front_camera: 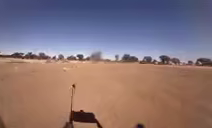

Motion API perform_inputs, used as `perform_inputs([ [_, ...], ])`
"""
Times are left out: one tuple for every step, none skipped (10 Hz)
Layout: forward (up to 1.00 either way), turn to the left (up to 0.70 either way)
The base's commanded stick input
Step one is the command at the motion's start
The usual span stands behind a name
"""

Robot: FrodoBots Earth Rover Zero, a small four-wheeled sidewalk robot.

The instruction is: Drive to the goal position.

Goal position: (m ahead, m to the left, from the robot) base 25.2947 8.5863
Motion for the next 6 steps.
perform_inputs([
  [0.50, 0.00],
  [0.50, 0.00],
  [0.50, 0.00],
  [0.50, 0.00],
  [0.50, 0.00],
  [0.50, 0.00],
])
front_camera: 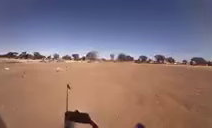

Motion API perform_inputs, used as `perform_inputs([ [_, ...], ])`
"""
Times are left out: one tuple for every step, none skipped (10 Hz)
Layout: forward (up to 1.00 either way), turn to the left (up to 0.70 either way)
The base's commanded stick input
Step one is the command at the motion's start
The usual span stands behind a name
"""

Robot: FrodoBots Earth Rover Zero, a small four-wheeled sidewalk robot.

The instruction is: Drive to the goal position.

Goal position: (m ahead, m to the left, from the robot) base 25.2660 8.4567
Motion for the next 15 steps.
perform_inputs([
  [0.50, 0.00],
  [0.50, 0.00],
  [0.50, 0.00],
  [0.50, 0.00],
  [0.50, 0.00],
  [0.50, 0.00],
  [0.50, 0.00],
  [0.50, 0.00],
  [0.50, 0.00],
  [0.50, 0.00],
  [0.50, 0.00],
  [0.50, 0.00],
  [0.50, 0.00],
  [0.50, 0.00],
  [0.50, 0.00],
])
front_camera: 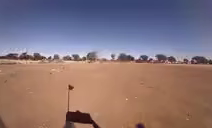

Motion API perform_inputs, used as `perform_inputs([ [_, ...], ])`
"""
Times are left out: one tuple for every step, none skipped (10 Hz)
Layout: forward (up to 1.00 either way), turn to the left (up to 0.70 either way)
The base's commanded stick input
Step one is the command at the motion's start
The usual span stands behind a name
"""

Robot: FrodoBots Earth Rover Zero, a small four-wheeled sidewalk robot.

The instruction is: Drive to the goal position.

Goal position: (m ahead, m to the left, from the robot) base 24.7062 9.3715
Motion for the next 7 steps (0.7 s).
perform_inputs([
  [0.50, 0.00],
  [0.50, 0.00],
  [0.50, 0.00],
  [0.50, 0.00],
  [0.50, 0.00],
  [0.50, 0.00],
  [0.50, 0.00],
])
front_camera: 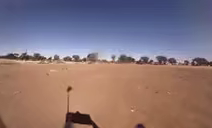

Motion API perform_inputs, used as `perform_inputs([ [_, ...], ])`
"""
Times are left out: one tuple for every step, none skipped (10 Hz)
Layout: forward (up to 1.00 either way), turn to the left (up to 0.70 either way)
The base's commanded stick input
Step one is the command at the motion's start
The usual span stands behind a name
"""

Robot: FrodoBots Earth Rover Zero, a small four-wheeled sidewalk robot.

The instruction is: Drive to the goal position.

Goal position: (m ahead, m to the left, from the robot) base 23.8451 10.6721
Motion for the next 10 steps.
perform_inputs([
  [0.50, 0.00],
  [0.50, 0.00],
  [0.50, 0.00],
  [0.50, 0.00],
  [0.50, 0.00],
  [0.50, 0.00],
  [0.50, 0.00],
  [0.50, 0.00],
  [0.50, 0.00],
  [0.50, 0.00],
])
